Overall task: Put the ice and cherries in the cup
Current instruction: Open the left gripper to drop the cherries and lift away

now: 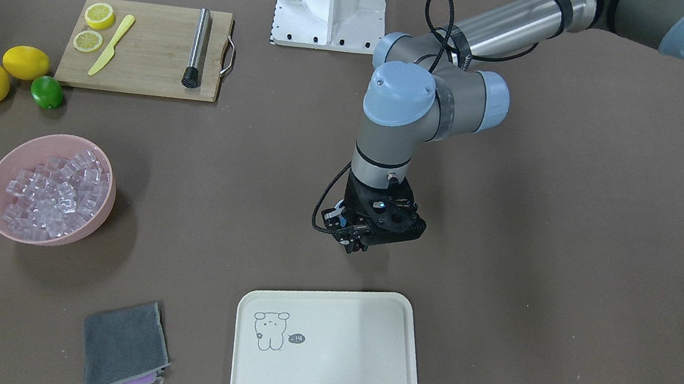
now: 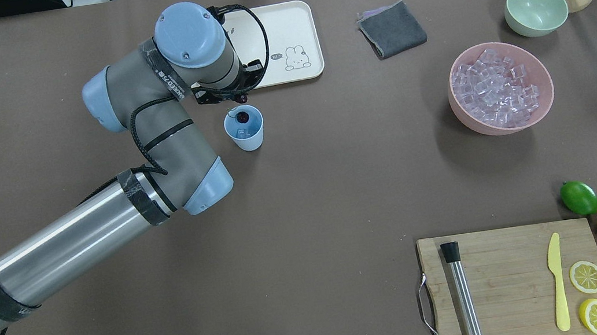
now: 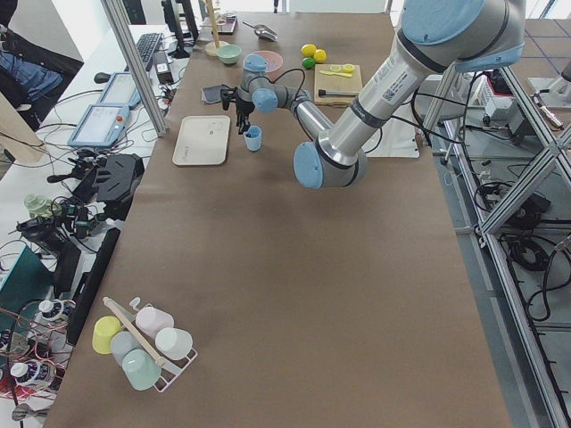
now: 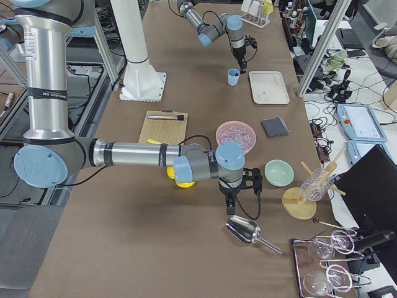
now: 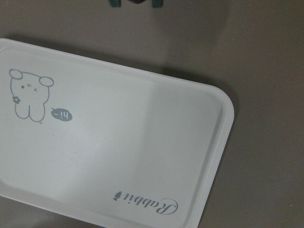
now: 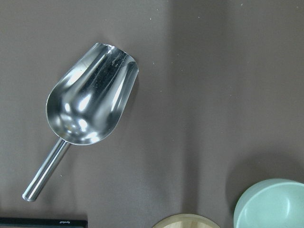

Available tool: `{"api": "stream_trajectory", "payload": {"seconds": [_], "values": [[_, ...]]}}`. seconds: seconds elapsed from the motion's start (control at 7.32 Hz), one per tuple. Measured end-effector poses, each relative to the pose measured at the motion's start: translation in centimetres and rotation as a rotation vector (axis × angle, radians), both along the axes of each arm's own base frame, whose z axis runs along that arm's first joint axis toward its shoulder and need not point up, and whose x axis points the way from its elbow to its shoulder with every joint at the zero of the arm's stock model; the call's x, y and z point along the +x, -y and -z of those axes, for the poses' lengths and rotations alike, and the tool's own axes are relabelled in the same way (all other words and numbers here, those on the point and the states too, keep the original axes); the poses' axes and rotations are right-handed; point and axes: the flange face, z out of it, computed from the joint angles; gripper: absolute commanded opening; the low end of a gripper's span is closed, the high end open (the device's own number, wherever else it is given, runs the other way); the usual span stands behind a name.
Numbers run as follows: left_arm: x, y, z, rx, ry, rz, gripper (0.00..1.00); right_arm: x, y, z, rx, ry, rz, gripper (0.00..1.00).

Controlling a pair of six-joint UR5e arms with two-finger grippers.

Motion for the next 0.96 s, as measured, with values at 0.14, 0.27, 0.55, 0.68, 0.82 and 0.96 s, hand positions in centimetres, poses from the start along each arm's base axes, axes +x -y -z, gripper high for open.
{"api": "stream_trajectory", "payload": {"seconds": [0.14,0.27,0.55,0.68,0.82,0.96], "values": [[-0.3,0.2,-0.2,0.006,0.006,-0.004,0.31,0.0,0.0,0.0,0.000,0.001,0.000,1.00],[-0.7,0.4,-0.1,0.010,0.006,-0.004,0.31,0.0,0.0,0.0,0.000,0.001,-0.001,1.00],[-2.5,-0.1,1.6,0.002,-0.018,-0.018,0.31,0.1,0.1,0.1,0.003,0.000,-0.001,1.00],[-3.3,-0.9,1.8,-0.012,-0.014,-0.024,0.31,0.1,0.2,0.3,0.005,0.001,-0.001,1.00],[-3.5,-1.4,1.2,-0.025,-0.006,-0.026,0.31,0.1,0.4,0.4,0.007,0.001,-0.002,1.00],[-3.4,-1.8,1.1,-0.035,-0.007,-0.025,0.31,0.1,0.5,0.5,0.009,-0.001,-0.002,1.00]]}}
